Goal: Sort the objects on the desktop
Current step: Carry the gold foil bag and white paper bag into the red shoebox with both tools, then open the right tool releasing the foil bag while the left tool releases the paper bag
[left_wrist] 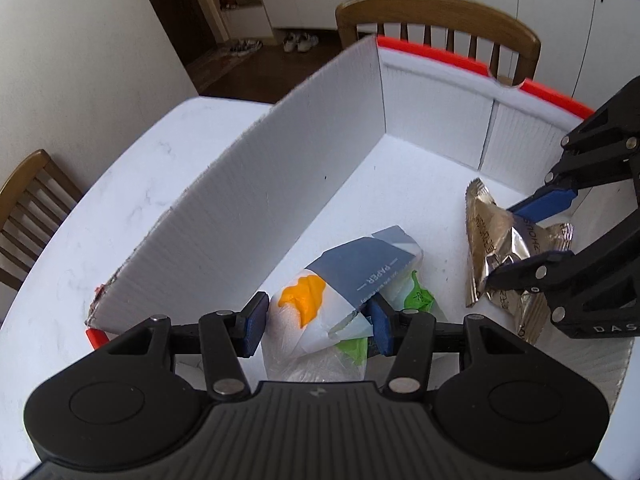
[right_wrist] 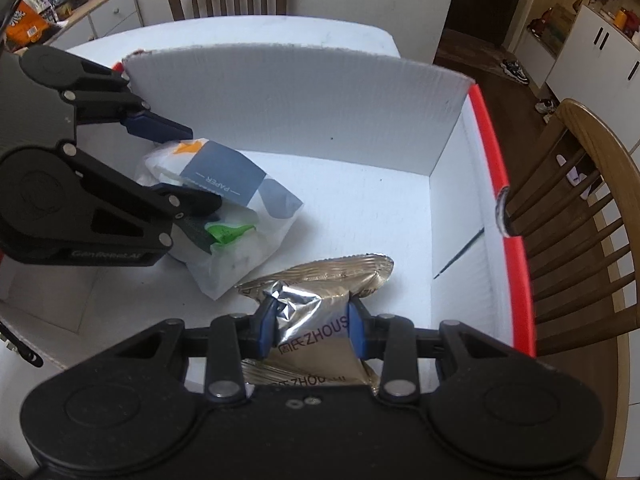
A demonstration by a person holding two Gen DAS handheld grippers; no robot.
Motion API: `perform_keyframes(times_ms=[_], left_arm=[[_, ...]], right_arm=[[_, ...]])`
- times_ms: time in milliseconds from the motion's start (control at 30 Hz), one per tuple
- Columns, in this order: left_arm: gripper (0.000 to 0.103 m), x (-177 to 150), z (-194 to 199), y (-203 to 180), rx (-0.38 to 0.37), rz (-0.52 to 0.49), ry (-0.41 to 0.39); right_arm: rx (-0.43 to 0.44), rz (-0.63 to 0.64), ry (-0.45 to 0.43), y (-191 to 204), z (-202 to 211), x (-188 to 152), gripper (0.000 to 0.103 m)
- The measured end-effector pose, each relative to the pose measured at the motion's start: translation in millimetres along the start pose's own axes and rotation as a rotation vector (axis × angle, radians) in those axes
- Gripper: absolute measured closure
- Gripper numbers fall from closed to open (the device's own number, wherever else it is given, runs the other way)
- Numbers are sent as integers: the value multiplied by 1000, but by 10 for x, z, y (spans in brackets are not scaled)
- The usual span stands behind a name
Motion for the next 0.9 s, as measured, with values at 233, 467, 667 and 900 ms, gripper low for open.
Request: perform_keyframes(times_ms=[233,467,667,900], left_arm=[[50,34,-56,-12,-29,28,50],[47,23,-73,-10,-60,56,62],[30,18,1,1,-82,80,42],[23,39,165,-1,-88,81,-3]], right_arm=[[-3,22,6,39,-27,27,67],[-3,22,9,59,-27,13,63],[-18,14,2,53,-6,20,58],[-7,28,-32,76,102,15,53]])
Point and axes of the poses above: each gripper's, at about its wrist camera, not at the fingertips, and z roughly against the way its jaws point, y to its left, x to its top, the point moved 3 cm from there along -z, roughly the way its jaws point, and after that the axes turned 4 degrees about y, right-handed, at the moved point
